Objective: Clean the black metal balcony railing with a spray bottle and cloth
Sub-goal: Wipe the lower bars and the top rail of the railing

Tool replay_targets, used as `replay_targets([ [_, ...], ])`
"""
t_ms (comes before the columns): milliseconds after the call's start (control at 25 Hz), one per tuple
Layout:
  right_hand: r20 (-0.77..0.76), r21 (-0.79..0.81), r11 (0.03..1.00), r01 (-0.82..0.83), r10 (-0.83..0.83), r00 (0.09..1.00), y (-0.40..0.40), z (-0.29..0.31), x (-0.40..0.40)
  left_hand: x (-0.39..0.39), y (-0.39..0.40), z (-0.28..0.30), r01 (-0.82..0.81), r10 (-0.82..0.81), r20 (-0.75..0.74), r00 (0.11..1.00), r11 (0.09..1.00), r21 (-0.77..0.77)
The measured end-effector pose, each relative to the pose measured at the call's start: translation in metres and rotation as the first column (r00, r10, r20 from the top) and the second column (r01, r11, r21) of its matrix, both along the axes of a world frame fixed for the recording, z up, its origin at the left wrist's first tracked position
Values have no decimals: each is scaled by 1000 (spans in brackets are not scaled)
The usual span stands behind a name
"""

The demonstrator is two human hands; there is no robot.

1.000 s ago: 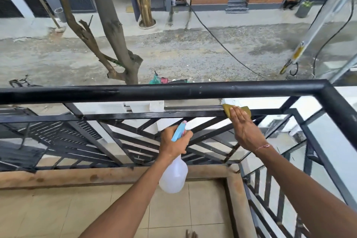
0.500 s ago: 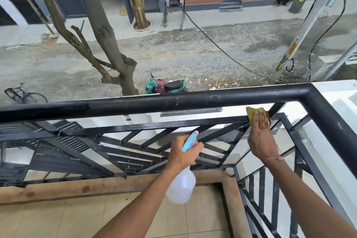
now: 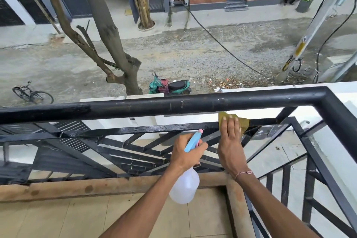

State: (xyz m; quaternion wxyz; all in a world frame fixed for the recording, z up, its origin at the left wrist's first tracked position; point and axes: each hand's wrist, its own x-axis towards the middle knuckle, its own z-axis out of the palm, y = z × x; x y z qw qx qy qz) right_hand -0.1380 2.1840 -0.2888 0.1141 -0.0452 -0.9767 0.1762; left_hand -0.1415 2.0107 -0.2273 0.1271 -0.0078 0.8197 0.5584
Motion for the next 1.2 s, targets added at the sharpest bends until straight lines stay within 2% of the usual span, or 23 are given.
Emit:
replay_targets([
  [80,6,48,999,-22,22,1000,4,0,1,4,-3,-1,1,-2,-7,1000,1000,-5],
  [720,158,136,989,-51,30,987,12,9,0,12,-4,1,-2,2,34,999,1000,-3],
  [1040,74,133,991,-12,2,997,-4,8,-2,2,-16,0,-8,8,43,999,1000,-1],
  [1120,53,165,981,-100,92,994,-24,11,-7,0,-14,1,-5,5,27,1000,1000,6],
  [1200,77,188,948,-255,244,967,-40,15,-13,0,-9,4,-27,27,7,1000,999,19],
])
